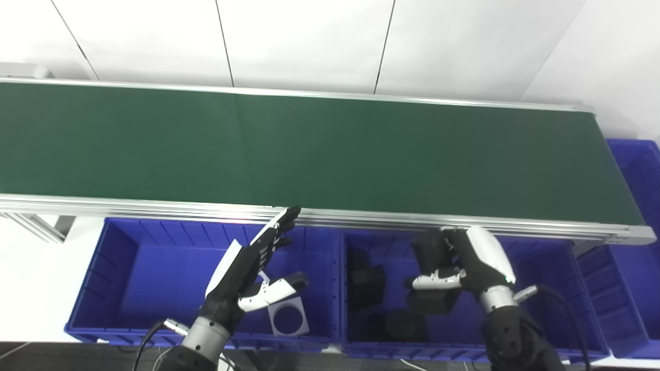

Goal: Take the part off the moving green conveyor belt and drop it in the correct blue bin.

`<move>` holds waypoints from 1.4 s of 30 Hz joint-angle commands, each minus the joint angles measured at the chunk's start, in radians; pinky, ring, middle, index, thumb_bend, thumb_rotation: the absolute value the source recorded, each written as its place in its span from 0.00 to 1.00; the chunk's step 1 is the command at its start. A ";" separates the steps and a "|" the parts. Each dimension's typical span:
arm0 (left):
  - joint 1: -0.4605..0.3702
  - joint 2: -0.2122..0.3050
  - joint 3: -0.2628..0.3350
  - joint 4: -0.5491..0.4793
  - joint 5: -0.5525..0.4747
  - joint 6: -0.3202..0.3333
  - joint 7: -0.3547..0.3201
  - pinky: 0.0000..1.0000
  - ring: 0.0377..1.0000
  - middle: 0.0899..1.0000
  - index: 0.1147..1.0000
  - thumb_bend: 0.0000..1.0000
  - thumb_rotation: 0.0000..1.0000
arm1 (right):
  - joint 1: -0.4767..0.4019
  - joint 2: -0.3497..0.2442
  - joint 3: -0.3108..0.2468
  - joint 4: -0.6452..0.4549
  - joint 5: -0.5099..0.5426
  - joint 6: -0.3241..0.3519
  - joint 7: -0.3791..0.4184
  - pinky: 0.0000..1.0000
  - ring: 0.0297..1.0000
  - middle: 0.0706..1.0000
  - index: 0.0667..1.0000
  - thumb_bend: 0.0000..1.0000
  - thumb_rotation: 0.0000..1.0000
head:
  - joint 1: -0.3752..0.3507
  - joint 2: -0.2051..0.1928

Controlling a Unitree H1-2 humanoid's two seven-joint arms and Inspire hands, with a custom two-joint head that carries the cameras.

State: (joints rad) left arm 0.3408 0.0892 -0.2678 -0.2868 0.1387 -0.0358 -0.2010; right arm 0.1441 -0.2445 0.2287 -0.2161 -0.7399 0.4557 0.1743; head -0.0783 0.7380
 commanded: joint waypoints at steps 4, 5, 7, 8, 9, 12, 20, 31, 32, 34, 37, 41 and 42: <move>0.002 -0.005 0.000 0.014 -0.012 -0.092 0.018 0.90 0.95 0.96 0.91 0.80 0.67 | 0.002 -0.025 0.017 -0.011 -0.020 -0.027 -0.013 0.66 0.76 0.80 0.66 0.58 0.04 | 0.007 -0.028; 0.002 -0.004 0.000 0.023 -0.013 -0.103 0.017 0.90 0.95 0.96 0.91 0.80 0.67 | 0.005 -0.033 0.028 -0.016 -0.036 -0.030 -0.012 0.70 0.80 0.82 0.73 0.60 0.02 | 0.008 -0.030; 0.002 -0.002 0.001 0.033 -0.015 -0.113 0.016 0.90 0.95 0.96 0.91 0.79 0.67 | 0.012 -0.041 0.043 -0.030 -0.059 -0.028 -0.014 0.78 0.88 0.89 0.82 0.64 0.00 | 0.009 -0.035; 0.002 -0.002 0.002 0.036 -0.016 -0.115 0.015 0.89 0.95 0.96 0.92 0.80 0.67 | 0.016 -0.043 0.048 -0.038 -0.067 -0.025 -0.016 0.84 0.92 0.92 0.85 0.64 0.00 | 0.009 -0.035; 0.003 -0.001 0.003 0.039 -0.014 -0.121 0.016 0.89 0.95 0.96 0.92 0.80 0.67 | 0.023 -0.043 0.053 -0.053 -0.080 -0.016 -0.014 0.85 0.93 0.93 0.86 0.64 0.00 | 0.010 -0.036; 0.005 -0.002 0.006 0.045 -0.018 -0.130 0.016 0.89 0.95 0.96 0.92 0.80 0.67 | 0.053 -0.031 0.049 -0.095 -0.101 -0.008 -0.026 0.94 0.99 0.99 0.90 0.65 0.00 | 0.010 -0.041; 0.010 0.001 0.010 0.061 -0.017 -0.148 0.016 0.90 0.95 0.97 0.92 0.80 0.67 | 0.138 0.031 -0.010 -0.147 -0.012 -0.160 -0.198 0.93 1.00 1.00 0.97 0.78 0.14 | 0.014 -0.056; 0.012 0.008 0.017 0.096 -0.017 -0.181 0.017 0.91 0.96 0.97 0.93 0.79 0.67 | 0.244 0.084 -0.037 -0.156 0.449 -0.511 -0.214 0.93 0.98 1.00 0.99 0.78 0.58 | 0.029 -0.096; 0.011 0.009 0.019 0.099 -0.018 -0.182 0.016 0.90 0.96 0.98 0.93 0.80 0.67 | 0.251 0.085 -0.033 -0.156 0.482 -0.520 -0.199 0.94 0.98 1.00 0.99 0.80 0.62 | 0.029 -0.096; 0.008 0.007 0.024 0.107 -0.018 -0.183 0.019 0.90 0.96 0.98 0.93 0.81 0.68 | 0.256 0.085 -0.025 -0.136 0.557 -0.569 -0.171 0.93 0.98 0.99 0.99 0.81 0.65 | 0.031 -0.107; 0.002 0.004 0.030 0.128 -0.018 -0.203 0.023 0.90 0.96 0.98 0.93 0.81 0.68 | 0.254 0.085 -0.020 -0.105 0.629 -0.620 -0.138 0.93 0.97 0.99 1.00 0.82 0.67 | 0.031 -0.126; -0.007 0.004 0.038 0.155 -0.021 -0.224 0.027 0.89 0.96 0.98 0.93 0.81 0.68 | 0.248 0.086 -0.016 -0.061 0.684 -0.666 -0.101 0.94 0.97 0.96 1.00 0.88 0.73 | 0.030 -0.146; -0.010 0.004 0.038 0.161 -0.023 -0.228 0.028 0.90 0.96 0.98 0.93 0.81 0.67 | 0.247 0.088 -0.017 -0.054 0.690 -0.667 -0.096 0.95 0.97 0.96 1.00 0.88 0.72 | 0.031 -0.148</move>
State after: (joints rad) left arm 0.3464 0.0929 -0.2339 -0.1117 0.1215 -0.2131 -0.1806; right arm 0.3971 -0.1594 0.2127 -0.2586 -0.0706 -0.1480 0.0679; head -0.0491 0.5937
